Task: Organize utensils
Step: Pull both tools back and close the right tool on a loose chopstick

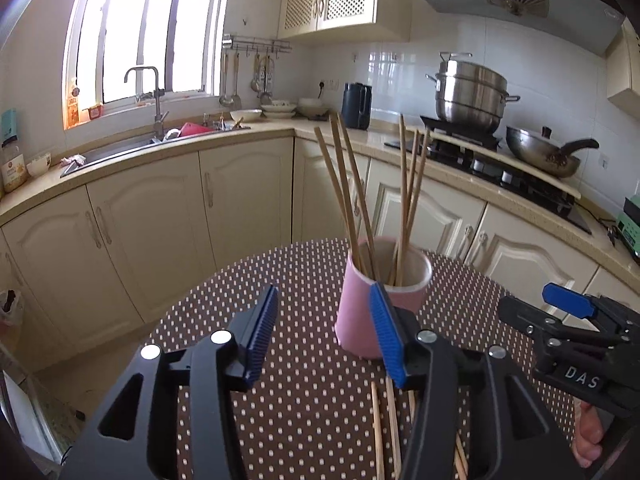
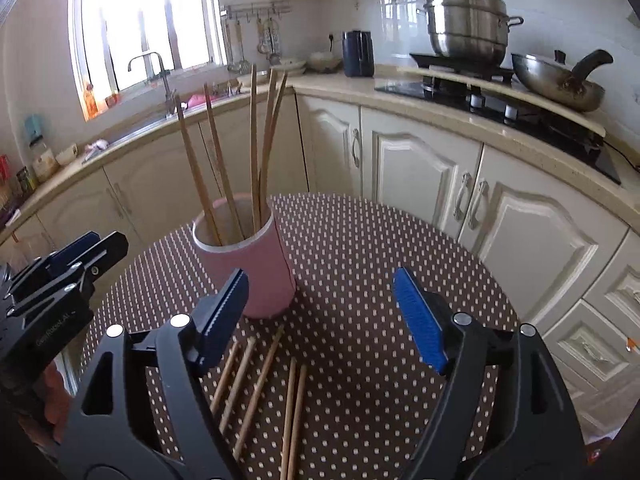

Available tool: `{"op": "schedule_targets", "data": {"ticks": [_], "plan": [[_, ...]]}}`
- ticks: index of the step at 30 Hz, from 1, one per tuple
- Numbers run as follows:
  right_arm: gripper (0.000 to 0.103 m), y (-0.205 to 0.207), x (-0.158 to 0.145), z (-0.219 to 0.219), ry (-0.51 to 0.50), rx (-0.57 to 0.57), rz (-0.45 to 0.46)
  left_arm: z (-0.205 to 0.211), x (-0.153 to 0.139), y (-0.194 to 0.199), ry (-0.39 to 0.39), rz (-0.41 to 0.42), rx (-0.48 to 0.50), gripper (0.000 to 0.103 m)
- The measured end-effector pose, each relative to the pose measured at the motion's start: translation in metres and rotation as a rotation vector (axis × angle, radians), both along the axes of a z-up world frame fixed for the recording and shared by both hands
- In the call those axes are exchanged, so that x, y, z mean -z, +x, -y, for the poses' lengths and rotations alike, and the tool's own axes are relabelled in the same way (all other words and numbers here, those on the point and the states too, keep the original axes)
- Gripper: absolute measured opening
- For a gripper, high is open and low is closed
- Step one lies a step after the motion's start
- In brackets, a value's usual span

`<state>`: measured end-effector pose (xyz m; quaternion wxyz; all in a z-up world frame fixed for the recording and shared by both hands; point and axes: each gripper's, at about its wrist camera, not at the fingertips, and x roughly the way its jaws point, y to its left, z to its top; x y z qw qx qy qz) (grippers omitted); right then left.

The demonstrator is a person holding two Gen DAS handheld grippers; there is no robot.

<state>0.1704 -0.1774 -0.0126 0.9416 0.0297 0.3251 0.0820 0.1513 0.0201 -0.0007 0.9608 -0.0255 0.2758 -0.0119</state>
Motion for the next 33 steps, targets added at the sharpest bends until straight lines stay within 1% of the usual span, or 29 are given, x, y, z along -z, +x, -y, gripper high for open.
{"op": "schedule_targets", "data": {"ticks": [5,9,17,22,24,29,33], "plan": [[0.077,-0.005,0.023,0.001,-0.032,0.000,-0.069,0.003,0.019,-0.011,-0.004,-0.050,0.027,0.053],[0.077,-0.006,0.046,0.001,-0.041,0.002,-0.136,0.006,0.041,-0.012,0.007,-0.111,0.036,0.054],[0.077,-0.009,0.089,0.002,-0.063,0.013,-0.253,0.007,0.070,-0.012,0.000,-0.212,0.051,0.055],[0.077,-0.010,0.106,-0.002,-0.100,0.021,-0.286,0.004,0.086,-0.015,-0.008,-0.264,0.043,0.057],[0.078,-0.011,0.108,-0.003,-0.092,0.016,-0.289,0.002,0.092,-0.016,-0.014,-0.287,0.045,0.057],[0.080,-0.008,0.110,-0.007,-0.142,0.035,-0.291,0.002,0.097,-0.019,-0.016,-0.295,0.052,0.057],[0.080,-0.013,0.111,-0.009,-0.144,0.045,-0.288,0.004,0.097,-0.019,-0.020,-0.298,0.063,0.057]]}}
